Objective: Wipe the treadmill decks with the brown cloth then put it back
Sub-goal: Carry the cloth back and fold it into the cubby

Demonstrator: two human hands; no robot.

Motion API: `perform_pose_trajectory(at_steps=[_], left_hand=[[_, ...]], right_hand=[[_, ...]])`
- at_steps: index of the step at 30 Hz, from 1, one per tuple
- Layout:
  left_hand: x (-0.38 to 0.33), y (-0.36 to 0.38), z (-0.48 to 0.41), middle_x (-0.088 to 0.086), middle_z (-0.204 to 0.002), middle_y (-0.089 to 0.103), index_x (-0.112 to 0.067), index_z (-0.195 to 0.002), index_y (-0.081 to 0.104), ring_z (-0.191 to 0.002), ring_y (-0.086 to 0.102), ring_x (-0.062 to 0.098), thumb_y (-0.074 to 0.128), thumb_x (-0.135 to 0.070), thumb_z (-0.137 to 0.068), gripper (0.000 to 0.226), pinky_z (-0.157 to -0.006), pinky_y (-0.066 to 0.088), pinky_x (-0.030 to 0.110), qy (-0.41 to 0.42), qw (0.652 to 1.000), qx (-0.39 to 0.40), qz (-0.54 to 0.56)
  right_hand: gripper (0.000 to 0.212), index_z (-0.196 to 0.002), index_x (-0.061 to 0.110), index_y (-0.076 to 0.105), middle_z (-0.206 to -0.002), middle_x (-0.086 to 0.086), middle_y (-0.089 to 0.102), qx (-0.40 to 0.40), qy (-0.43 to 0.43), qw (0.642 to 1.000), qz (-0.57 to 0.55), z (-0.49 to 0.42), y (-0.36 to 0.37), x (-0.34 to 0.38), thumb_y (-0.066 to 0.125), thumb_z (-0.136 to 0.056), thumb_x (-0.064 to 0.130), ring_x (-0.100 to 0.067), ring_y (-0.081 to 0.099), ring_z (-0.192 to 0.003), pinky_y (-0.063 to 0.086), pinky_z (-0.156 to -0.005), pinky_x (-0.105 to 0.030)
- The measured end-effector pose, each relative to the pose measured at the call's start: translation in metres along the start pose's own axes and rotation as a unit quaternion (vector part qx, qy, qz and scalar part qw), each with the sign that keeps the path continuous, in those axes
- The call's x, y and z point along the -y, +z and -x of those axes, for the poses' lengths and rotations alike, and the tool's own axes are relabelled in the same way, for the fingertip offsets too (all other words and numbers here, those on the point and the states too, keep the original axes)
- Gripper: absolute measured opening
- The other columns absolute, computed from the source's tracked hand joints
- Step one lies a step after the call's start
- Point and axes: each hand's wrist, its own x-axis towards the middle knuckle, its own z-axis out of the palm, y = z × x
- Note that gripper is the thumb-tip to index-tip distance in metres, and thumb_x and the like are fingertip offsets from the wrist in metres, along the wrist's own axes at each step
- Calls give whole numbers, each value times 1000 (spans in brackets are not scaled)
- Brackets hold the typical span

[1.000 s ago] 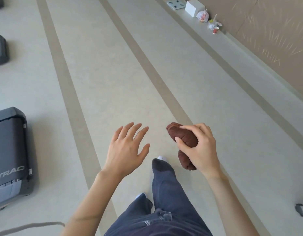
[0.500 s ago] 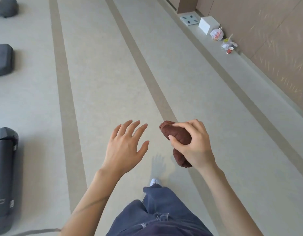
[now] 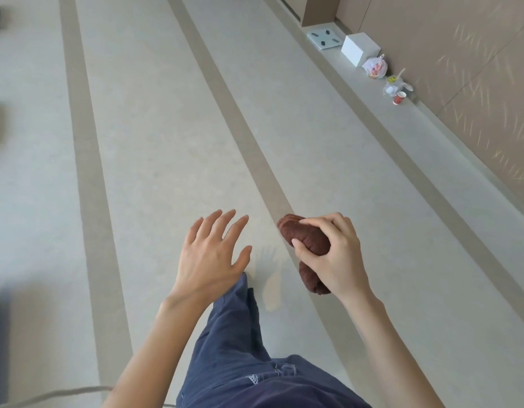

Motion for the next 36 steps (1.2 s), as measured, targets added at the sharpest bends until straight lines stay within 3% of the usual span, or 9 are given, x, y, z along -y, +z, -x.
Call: perform_pose_trajectory(at_steps=[4,9,13,25,36], left_hand=[[37,-23,-71,4,-141,47,-20,-136,48,-134,37,26,52,-38,-91,49,-111,26,43,9,1000,-6,13],[81,-53,-155,6,-134,54,-16,-131,54,-127,45,30,33,-44,-89,55,-106,34,46,40,999,-36,5],[104,-65,-208,7,-135,53,-16,-131,54,-127,46,31,32,-45,-89,56,-105,35,46,59,998,-38,-3],[138,-50,-360,8,-136,53,-16,-132,53,-128,45,32,61,-33,-86,49,-105,36,48,33,999,-19,-2],[136,-82,-581,6,-133,55,-17,-131,54,-126,48,30,50,-38,-88,48,-104,37,47,28,996,-79,-5]], right_hand=[[27,-97,17,71,-92,0,57,-6,19,1000,-2,-73,22,18,79,-71,18,-20,53,-93,46,-87,-43],[27,-98,17,70,-93,0,57,-24,14,1000,-3,-161,47,36,77,-72,19,-20,52,-93,45,-87,-40],[28,-99,18,70,-94,3,56,-40,13,999,-15,-212,65,46,72,-73,26,-17,52,-95,46,-87,-37],[28,-98,17,71,-94,2,58,-3,26,1000,-10,-369,111,9,79,-71,16,-20,53,-93,46,-87,-41],[27,-96,17,71,-92,3,57,12,-15,1000,-3,-606,98,-25,80,-71,16,-21,54,-92,45,-86,-44]])
